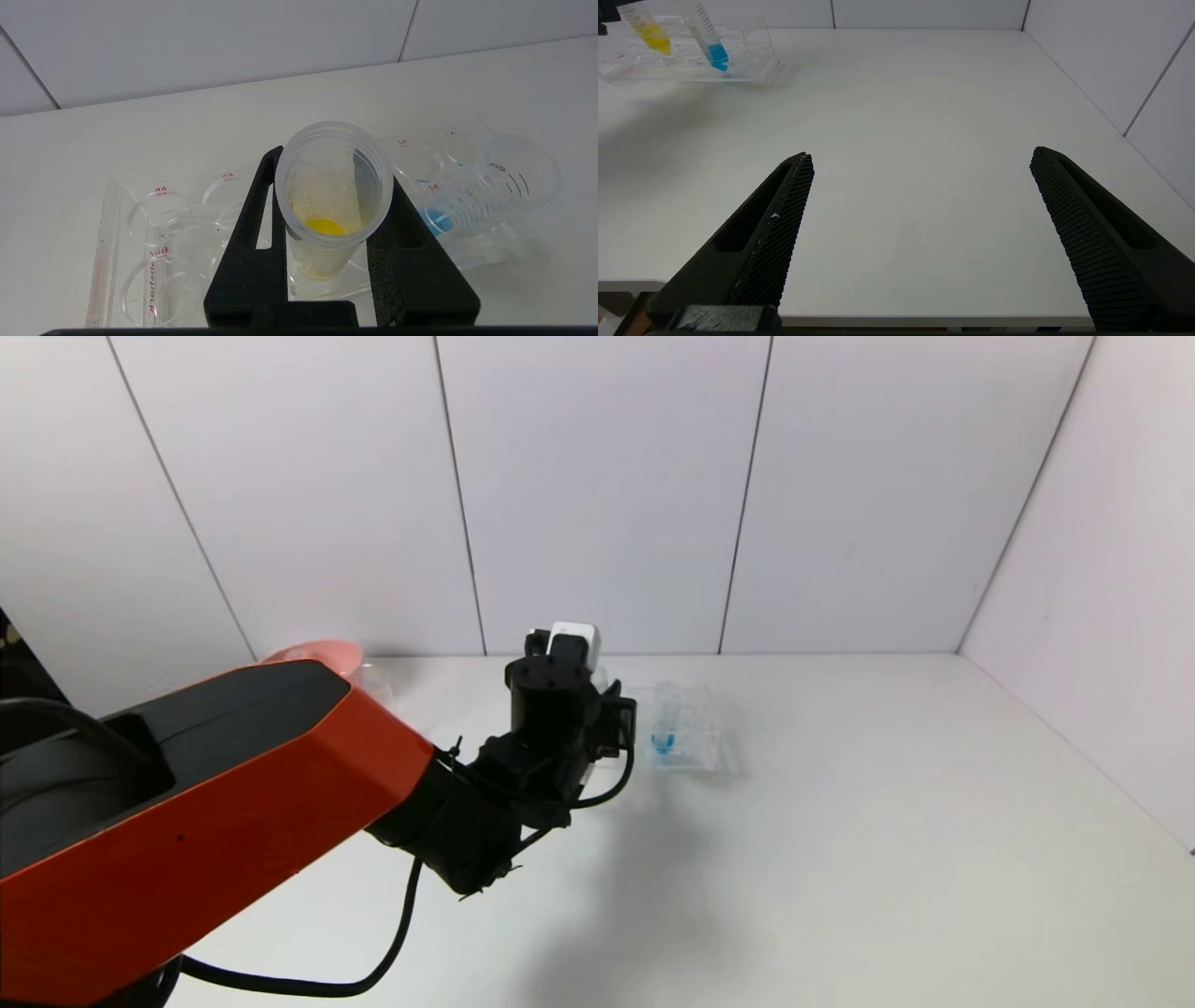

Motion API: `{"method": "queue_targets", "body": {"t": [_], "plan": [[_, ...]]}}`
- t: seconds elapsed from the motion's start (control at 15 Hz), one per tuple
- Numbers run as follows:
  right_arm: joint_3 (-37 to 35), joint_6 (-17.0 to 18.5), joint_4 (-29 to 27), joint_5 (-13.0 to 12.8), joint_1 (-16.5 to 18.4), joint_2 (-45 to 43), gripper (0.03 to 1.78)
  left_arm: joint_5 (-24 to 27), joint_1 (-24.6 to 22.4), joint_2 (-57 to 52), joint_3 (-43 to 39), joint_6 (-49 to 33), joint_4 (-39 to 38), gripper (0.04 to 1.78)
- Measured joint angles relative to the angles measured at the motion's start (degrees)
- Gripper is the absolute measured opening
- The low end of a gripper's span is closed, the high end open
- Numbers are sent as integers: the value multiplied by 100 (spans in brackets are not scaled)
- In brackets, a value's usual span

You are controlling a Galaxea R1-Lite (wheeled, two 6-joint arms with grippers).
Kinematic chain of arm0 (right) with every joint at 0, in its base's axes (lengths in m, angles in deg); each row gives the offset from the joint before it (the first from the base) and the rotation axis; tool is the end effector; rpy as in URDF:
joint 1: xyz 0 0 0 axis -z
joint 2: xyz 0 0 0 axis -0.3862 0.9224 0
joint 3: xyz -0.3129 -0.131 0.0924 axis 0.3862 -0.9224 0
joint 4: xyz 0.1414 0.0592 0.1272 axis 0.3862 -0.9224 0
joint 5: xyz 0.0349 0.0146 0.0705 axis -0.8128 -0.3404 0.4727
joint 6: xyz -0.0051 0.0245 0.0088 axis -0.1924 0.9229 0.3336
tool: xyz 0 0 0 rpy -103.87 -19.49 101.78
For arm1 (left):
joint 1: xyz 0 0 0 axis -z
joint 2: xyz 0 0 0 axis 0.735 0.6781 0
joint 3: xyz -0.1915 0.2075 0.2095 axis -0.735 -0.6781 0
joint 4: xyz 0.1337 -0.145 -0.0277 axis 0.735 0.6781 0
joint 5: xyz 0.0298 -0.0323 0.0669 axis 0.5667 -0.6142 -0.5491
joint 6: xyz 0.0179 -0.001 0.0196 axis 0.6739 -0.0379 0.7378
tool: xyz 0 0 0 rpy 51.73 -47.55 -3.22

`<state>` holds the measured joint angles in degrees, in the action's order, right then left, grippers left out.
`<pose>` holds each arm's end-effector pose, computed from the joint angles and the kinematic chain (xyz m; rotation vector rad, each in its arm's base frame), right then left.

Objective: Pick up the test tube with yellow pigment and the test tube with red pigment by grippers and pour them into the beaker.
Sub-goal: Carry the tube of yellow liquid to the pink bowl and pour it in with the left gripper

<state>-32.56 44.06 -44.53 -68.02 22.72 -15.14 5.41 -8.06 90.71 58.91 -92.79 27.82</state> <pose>-0.0607 -0.0001 0.0757 0.0017 0.0028 -0.0047 0.3707 -0.2898 0.1469 -0.0691 0.0579 -0.2880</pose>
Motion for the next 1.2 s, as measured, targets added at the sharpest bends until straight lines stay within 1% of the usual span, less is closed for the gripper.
{"method": "queue_targets", "body": {"t": [0.27,0.53,1.2], "plan": [[0,0,-2,2,0,0,170,22,4,-149,-18,44,20,49],[0,0,-2,0,0,0,170,185,41,-330,-93,85,39,49],[0,0,-2,0,0,0,170,216,149,-1011,-388,141,-16,49]]}}
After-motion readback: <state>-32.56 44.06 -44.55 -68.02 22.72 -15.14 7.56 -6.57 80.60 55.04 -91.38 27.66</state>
